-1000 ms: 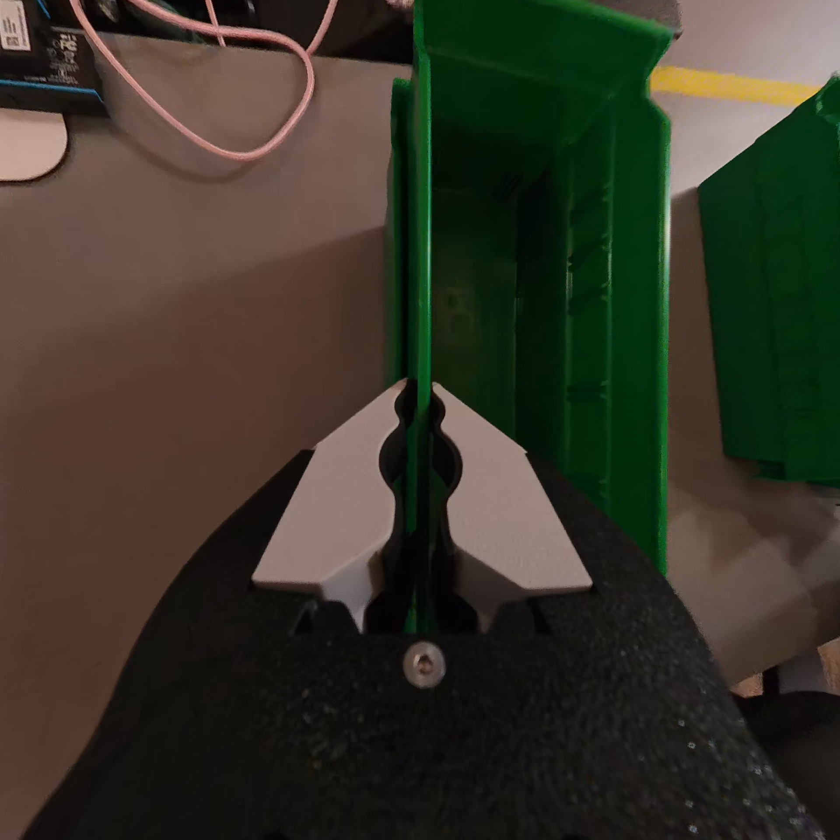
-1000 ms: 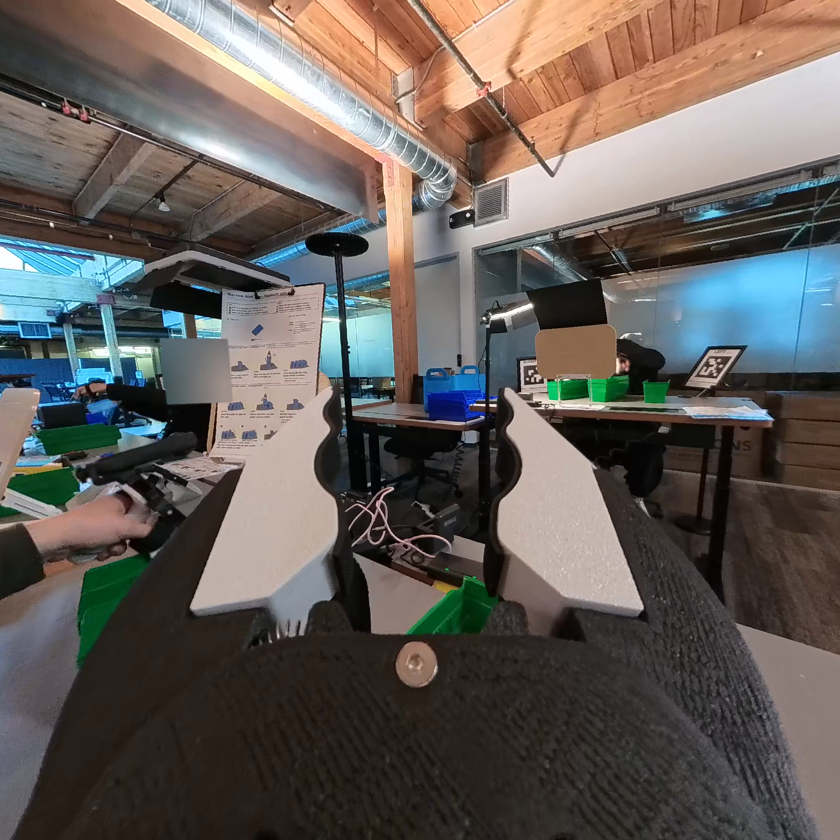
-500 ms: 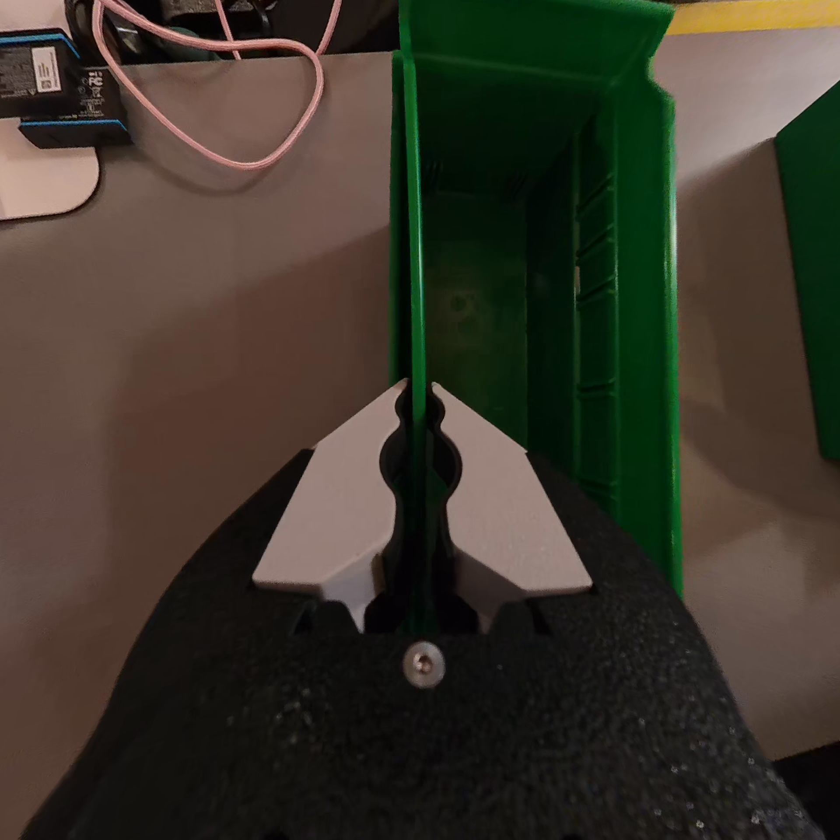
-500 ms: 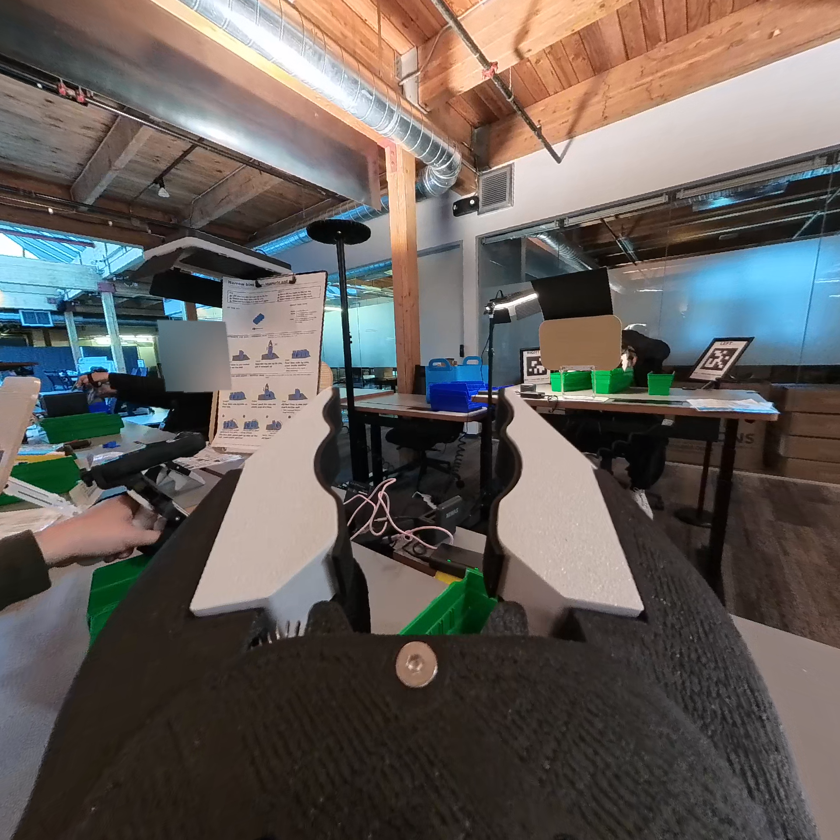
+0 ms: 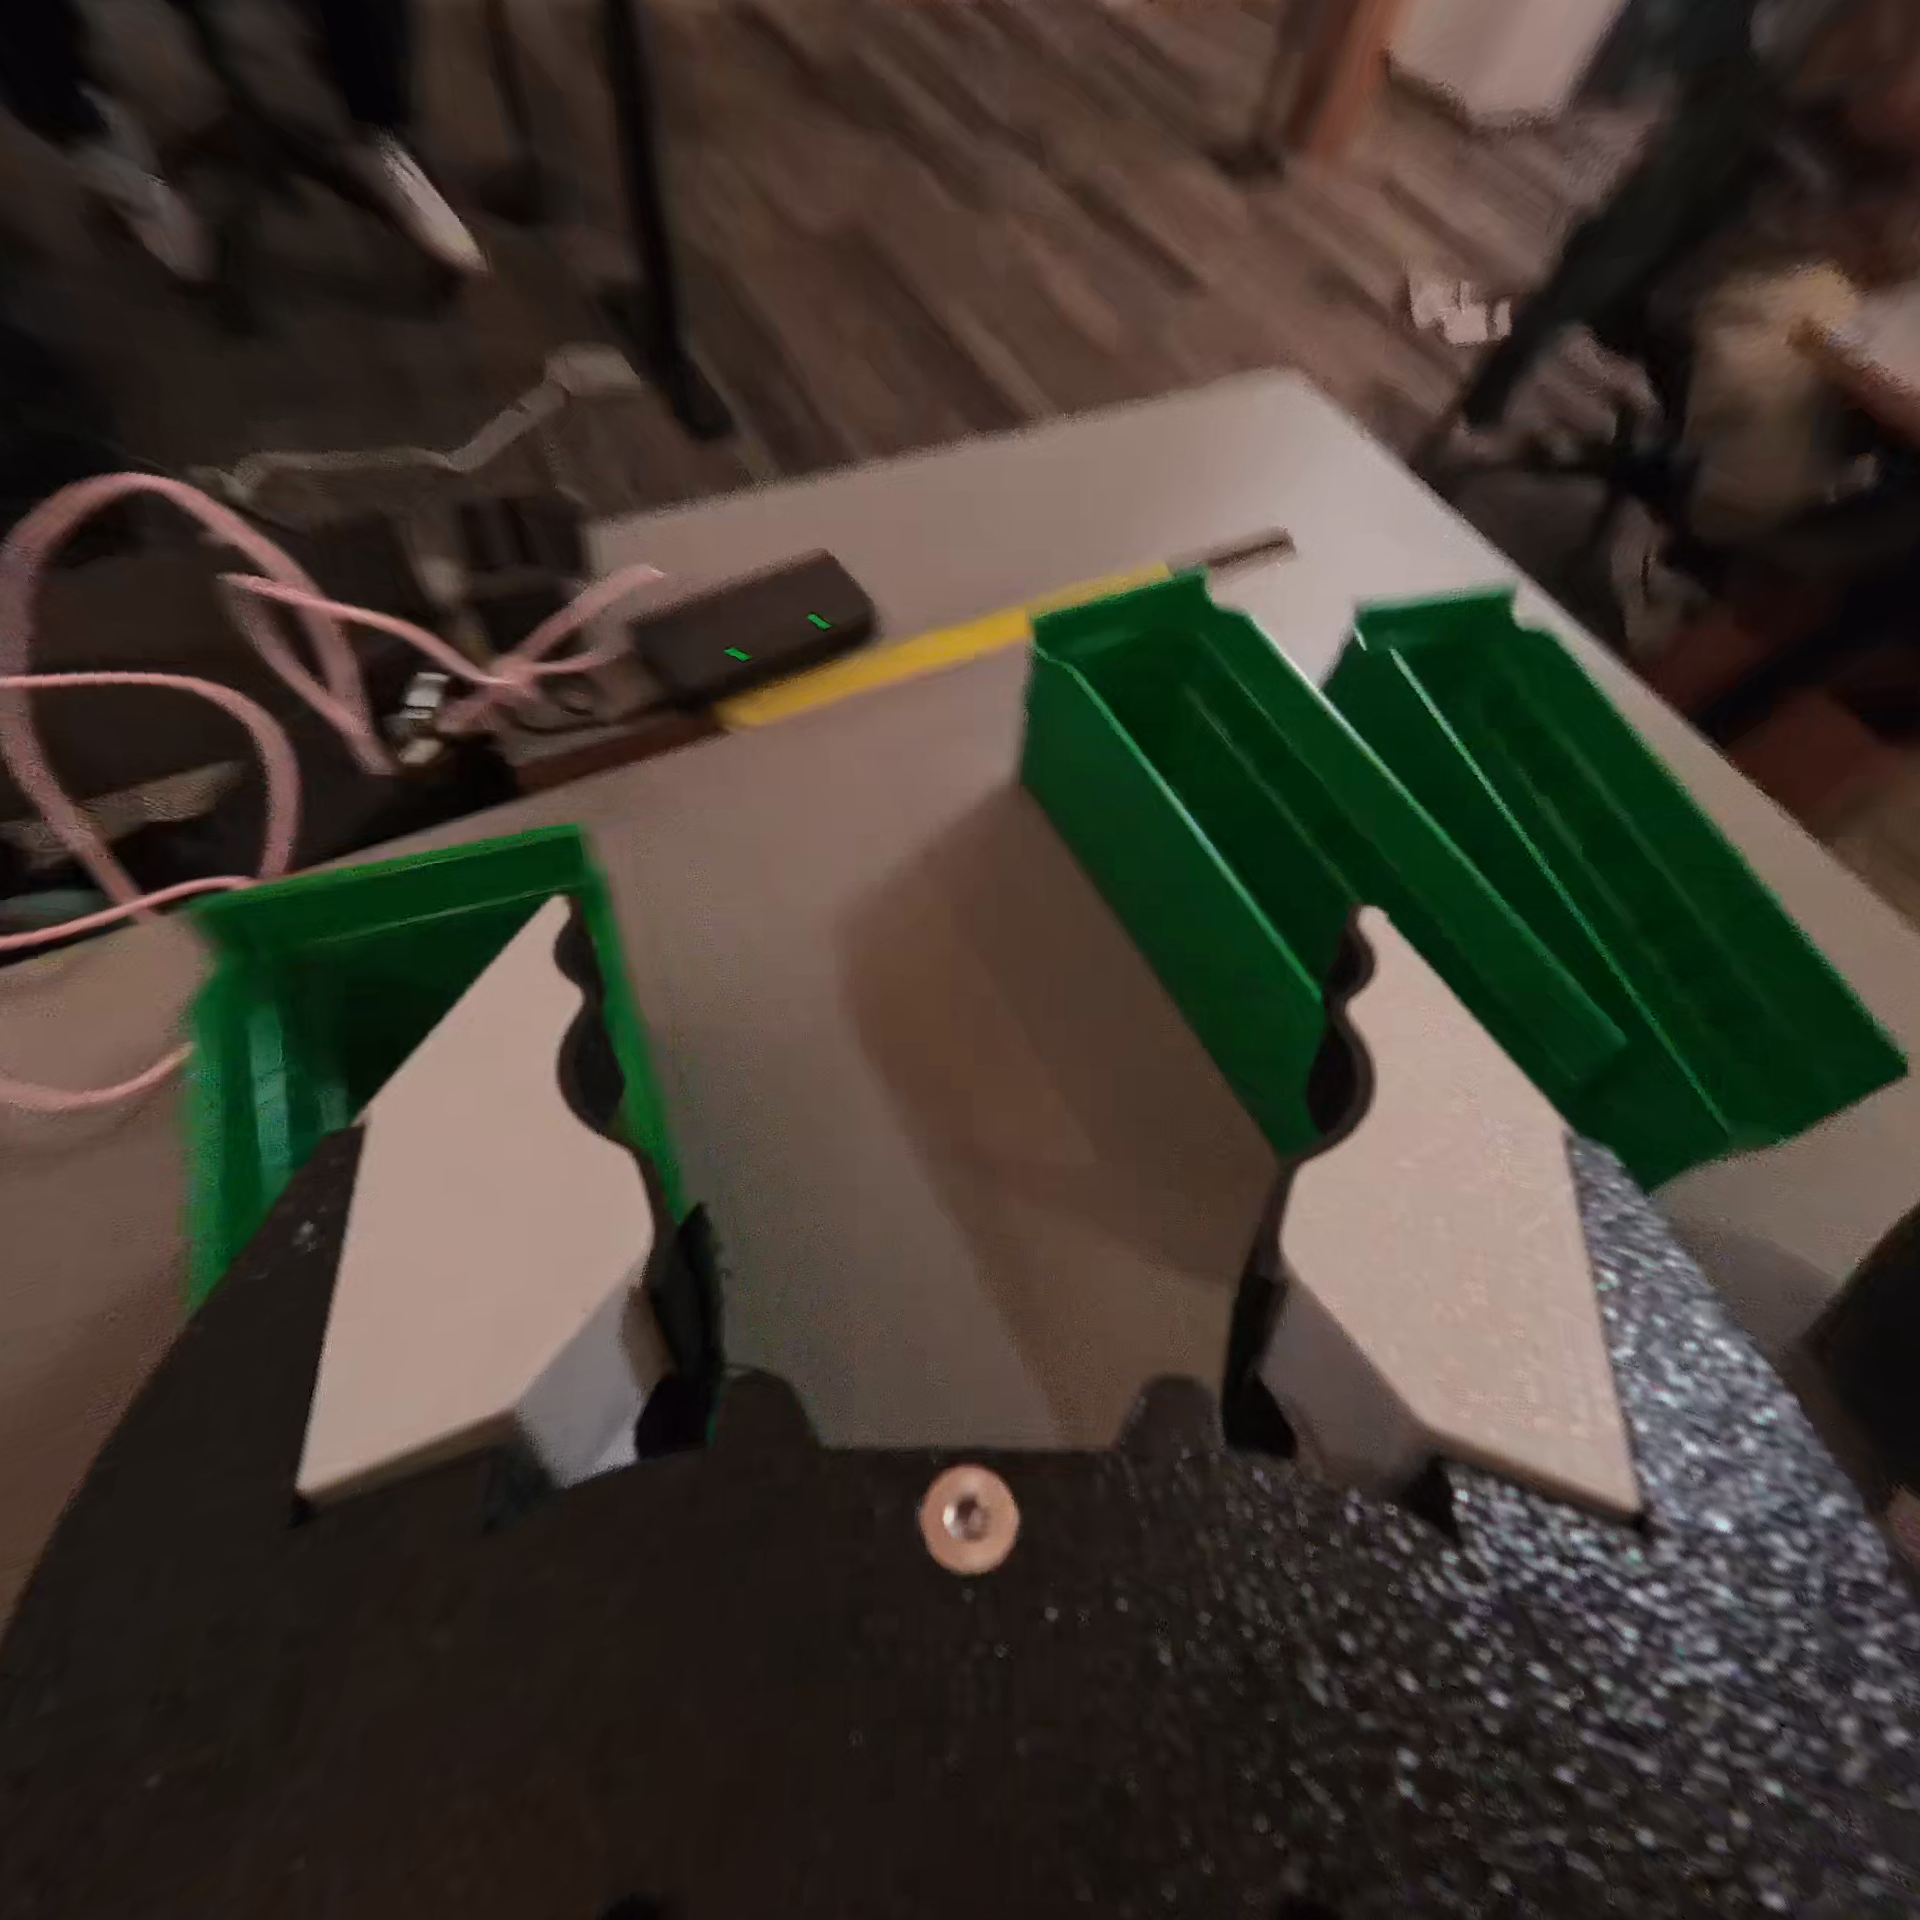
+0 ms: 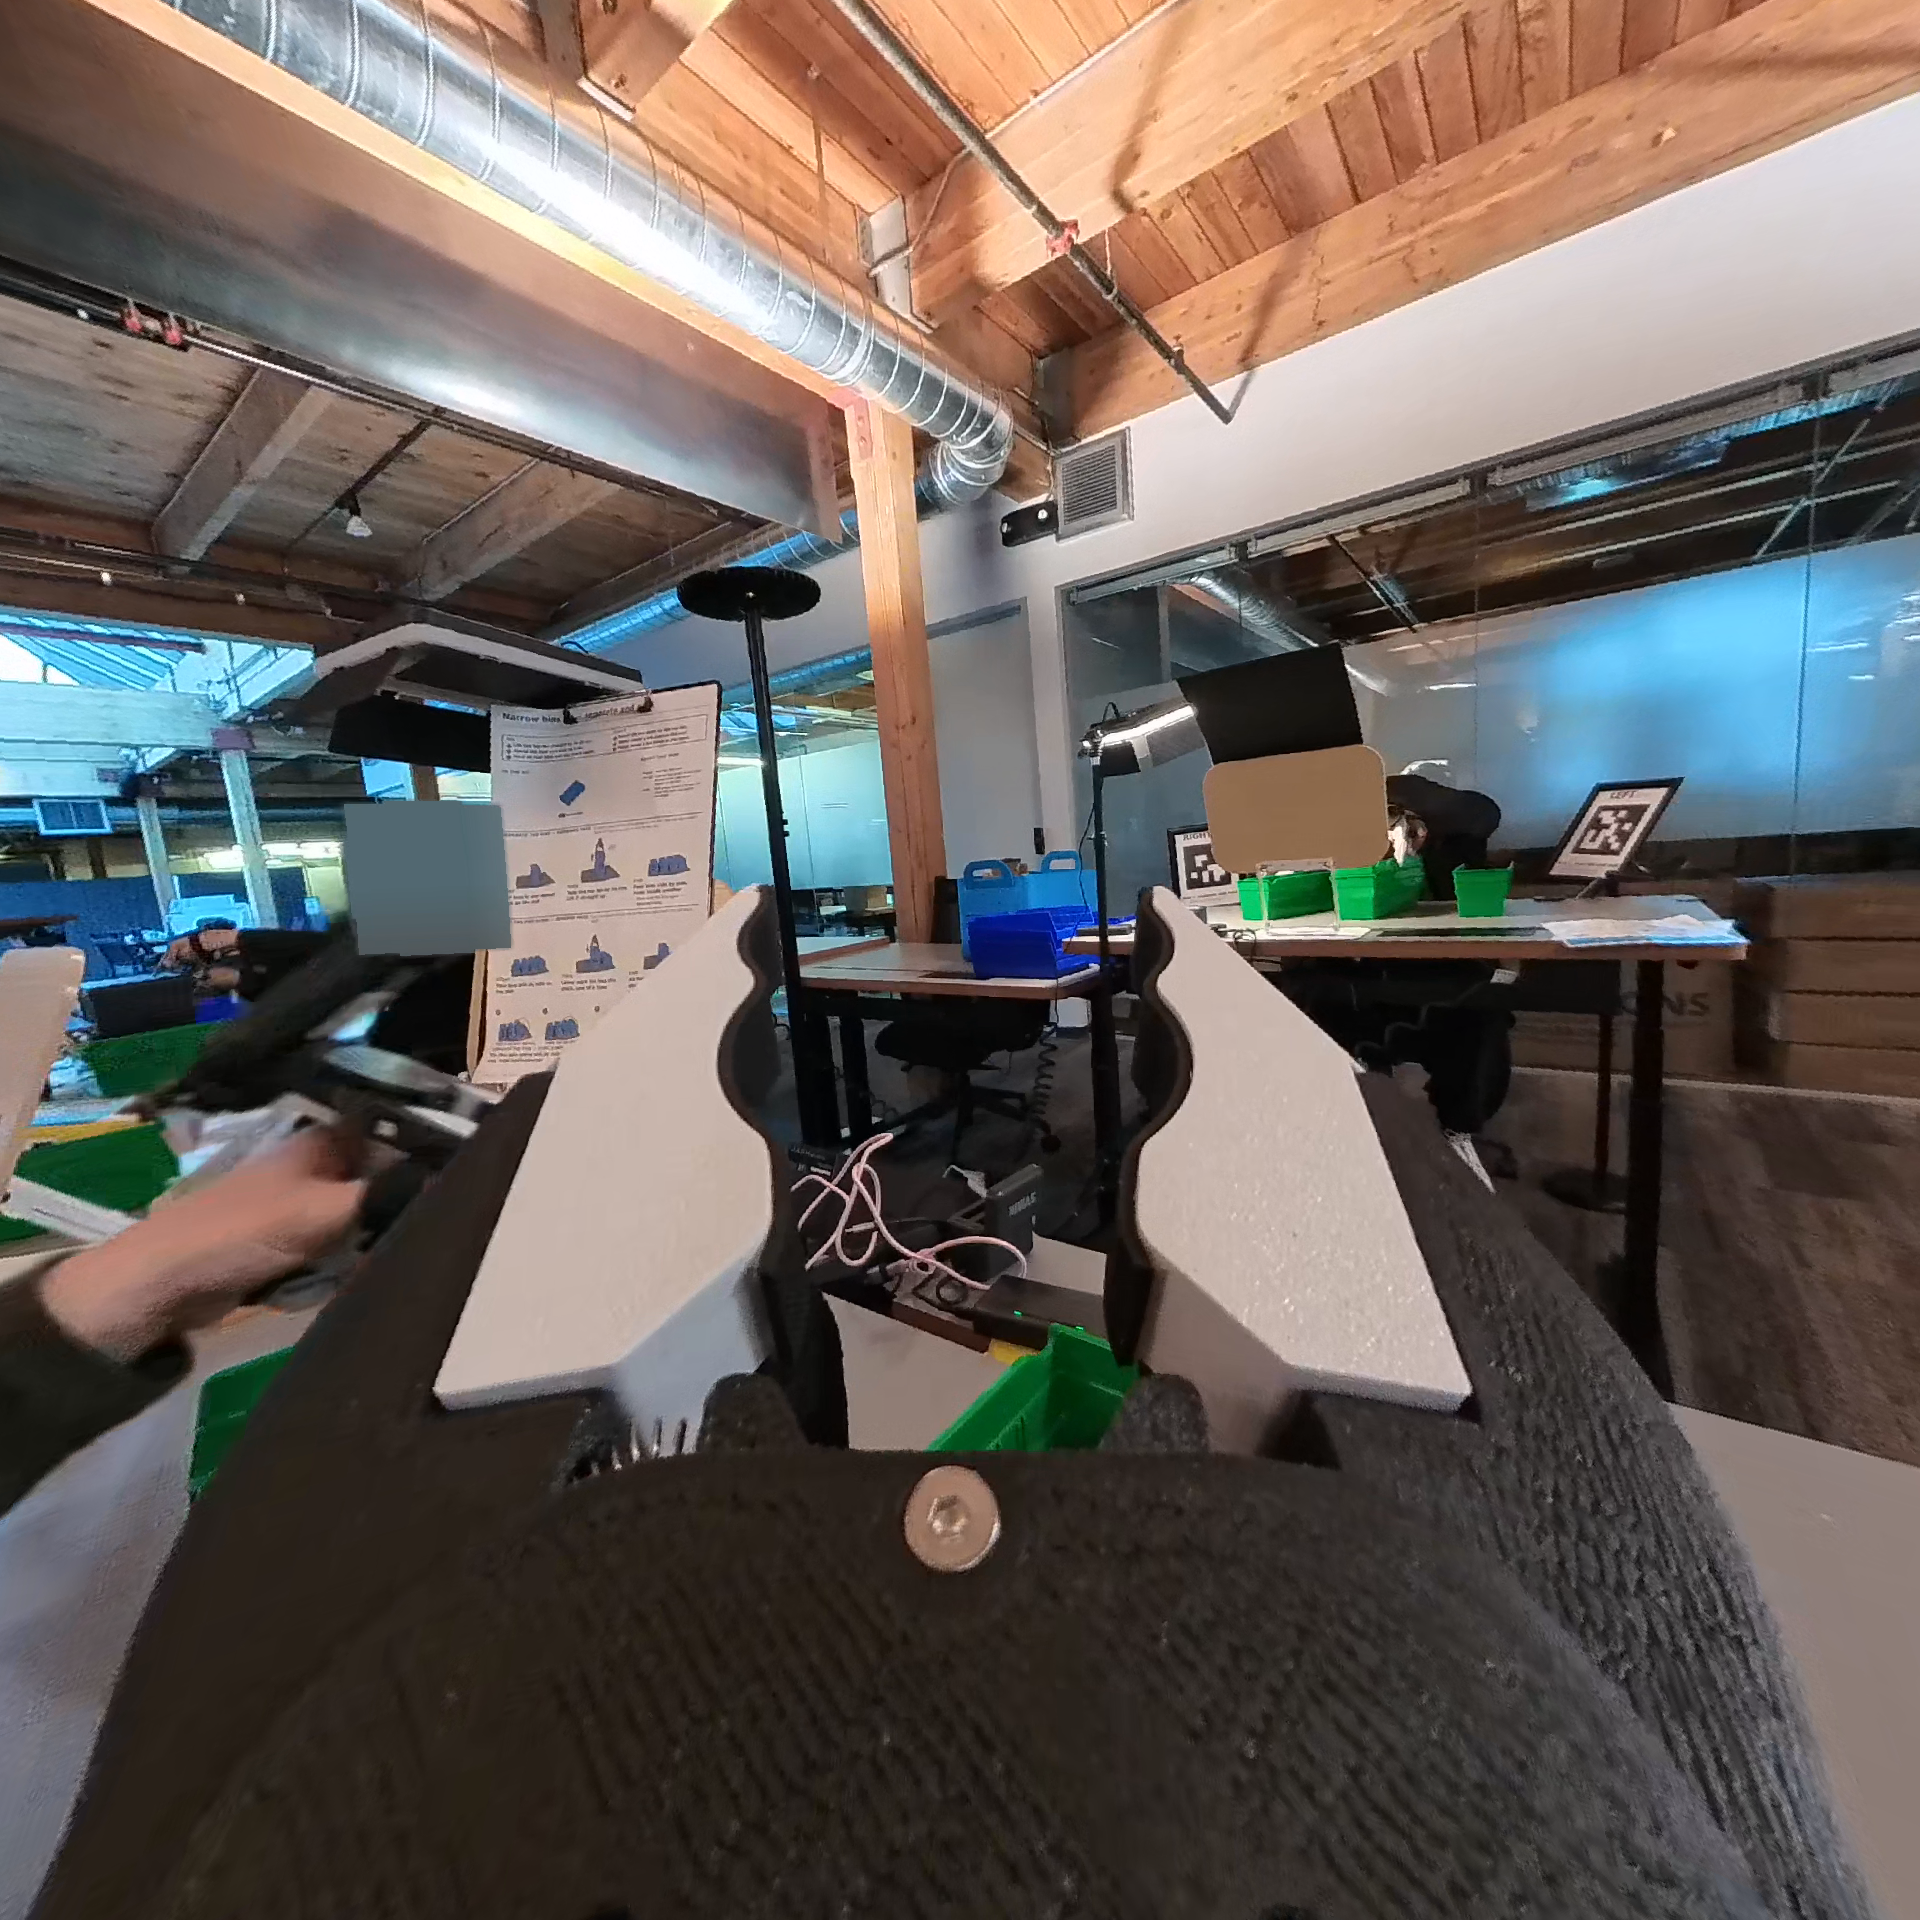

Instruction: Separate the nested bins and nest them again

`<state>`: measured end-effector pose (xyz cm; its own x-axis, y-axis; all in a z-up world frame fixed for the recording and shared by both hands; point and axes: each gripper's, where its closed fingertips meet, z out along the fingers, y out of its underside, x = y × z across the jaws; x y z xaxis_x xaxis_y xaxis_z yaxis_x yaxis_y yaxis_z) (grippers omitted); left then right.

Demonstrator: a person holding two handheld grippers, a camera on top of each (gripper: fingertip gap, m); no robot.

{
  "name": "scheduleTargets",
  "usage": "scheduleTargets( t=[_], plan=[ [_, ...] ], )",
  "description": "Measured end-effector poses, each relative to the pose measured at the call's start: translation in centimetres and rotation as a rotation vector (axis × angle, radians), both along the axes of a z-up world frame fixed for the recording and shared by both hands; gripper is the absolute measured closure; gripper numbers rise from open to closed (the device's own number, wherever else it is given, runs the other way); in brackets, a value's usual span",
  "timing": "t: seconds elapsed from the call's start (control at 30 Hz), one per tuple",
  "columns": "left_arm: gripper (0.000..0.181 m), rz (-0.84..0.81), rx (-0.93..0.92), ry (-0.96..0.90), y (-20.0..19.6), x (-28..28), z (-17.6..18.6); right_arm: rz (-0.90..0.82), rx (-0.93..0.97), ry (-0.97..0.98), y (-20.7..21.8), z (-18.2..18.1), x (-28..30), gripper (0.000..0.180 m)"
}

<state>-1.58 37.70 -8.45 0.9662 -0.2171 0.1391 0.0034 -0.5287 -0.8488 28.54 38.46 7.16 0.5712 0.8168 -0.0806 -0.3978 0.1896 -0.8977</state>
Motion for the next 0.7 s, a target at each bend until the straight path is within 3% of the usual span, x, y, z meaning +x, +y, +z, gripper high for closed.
scheduleTargets(
  t=[0.1,0.17,0.27,0.4,0.5,0.7],
  plan=[
    [0.032,-0.079,-0.144,0.161,4.6,5.0,-3.5,-0.007,0.005,-0.006,0.0,0.0,-0.1,0.112],
    [0.022,-0.140,-0.273,0.117,7.0,9.1,-6.2,-0.008,0.005,-0.017,-0.1,-0.1,-0.3,0.112],
    [0.021,-0.145,-0.456,0.059,9.4,13.0,-8.9,-0.004,0.002,-0.031,-0.2,-0.3,-0.5,0.112],
    [0.021,-0.108,-0.504,-0.002,12.6,15.8,-9.4,-0.009,0.011,-0.033,-0.5,-0.2,-0.4,0.112],
    [0.021,-0.110,-0.573,0.009,13.0,17.5,-10.9,-0.012,0.019,-0.019,-0.6,0.1,0.0,0.113],
    [0.021,-0.080,-0.591,0.347,11.8,16.9,-14.7,0.001,0.003,-0.022,-0.3,-0.2,-0.2,0.112]
  ],
)
